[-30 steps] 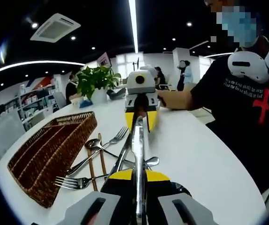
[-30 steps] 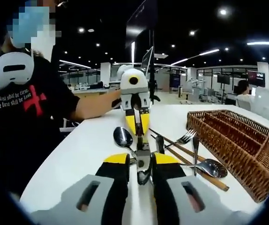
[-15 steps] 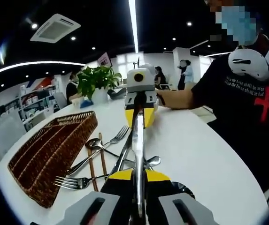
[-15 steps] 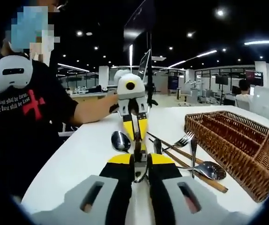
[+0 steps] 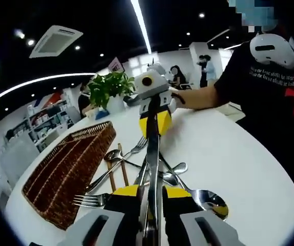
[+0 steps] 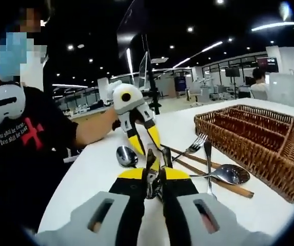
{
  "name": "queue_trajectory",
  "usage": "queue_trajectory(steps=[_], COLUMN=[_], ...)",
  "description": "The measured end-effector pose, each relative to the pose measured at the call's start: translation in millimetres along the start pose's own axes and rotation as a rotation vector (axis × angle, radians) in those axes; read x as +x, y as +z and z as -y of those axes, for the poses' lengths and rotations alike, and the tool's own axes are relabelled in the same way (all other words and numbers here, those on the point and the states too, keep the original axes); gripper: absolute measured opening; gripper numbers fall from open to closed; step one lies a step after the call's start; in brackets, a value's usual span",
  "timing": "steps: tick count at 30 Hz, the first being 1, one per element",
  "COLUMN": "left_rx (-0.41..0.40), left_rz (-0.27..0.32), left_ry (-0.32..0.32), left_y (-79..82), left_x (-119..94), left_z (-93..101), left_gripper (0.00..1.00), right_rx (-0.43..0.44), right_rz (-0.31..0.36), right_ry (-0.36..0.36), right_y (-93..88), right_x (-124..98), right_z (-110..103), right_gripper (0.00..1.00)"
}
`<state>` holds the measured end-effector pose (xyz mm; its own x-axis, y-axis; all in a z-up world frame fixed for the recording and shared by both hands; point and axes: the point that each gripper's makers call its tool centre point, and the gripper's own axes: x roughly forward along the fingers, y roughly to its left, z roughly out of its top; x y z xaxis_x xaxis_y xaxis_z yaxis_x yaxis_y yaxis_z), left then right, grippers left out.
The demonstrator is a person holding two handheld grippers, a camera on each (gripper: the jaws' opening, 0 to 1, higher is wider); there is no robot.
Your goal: Arrange the knives, forks, and spoons in their matching storage slots by inserting each utensil handle-first until every utensil is classified and aligned in the correct compartment
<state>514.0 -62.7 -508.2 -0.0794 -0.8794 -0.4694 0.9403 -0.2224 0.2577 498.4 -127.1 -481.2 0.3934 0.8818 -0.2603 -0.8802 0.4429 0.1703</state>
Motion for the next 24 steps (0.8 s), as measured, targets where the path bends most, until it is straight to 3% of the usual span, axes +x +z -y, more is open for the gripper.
queue_trajectory(steps=[6, 10, 15, 19, 23, 24], left_rx=[0.045, 0.069, 0.079, 0.073, 0.046, 0.041], left_rz=[-0.073, -0.108, -0.13, -0.113, -0.1, -0.102], left_ry=[0.027, 0.066, 0.073, 0.066, 0.051, 0.049], left_y=[-9.5, -11.5, -11.4, -8.5, -5.5, -5.9], left_x=[9, 10, 12, 11, 10, 10], left_z=[-2.2, -8.5, -6.8, -6.6, -5.7, -5.4], left_gripper=[0.15, 0.08, 0.06, 0.06, 0.02, 0.02], right_rx=[0.121, 0.146, 0.202, 0.178, 0.023, 0.021], right_rz=[0.003, 0.002, -0.004, 0.001, -0.001, 0.009], right_ry=[-0.014, -0.014, 0.0, 0.008, -0.023, -0.016], right_y=[0.8, -0.2, -2.1, -2.1, -3.3, -2.1], right_x=[-1, 0, -2, -4, -4, -3], right_z=[6, 6, 8, 5, 8, 5], right_gripper=[0.1, 0.1, 0.1, 0.11, 0.07, 0.07])
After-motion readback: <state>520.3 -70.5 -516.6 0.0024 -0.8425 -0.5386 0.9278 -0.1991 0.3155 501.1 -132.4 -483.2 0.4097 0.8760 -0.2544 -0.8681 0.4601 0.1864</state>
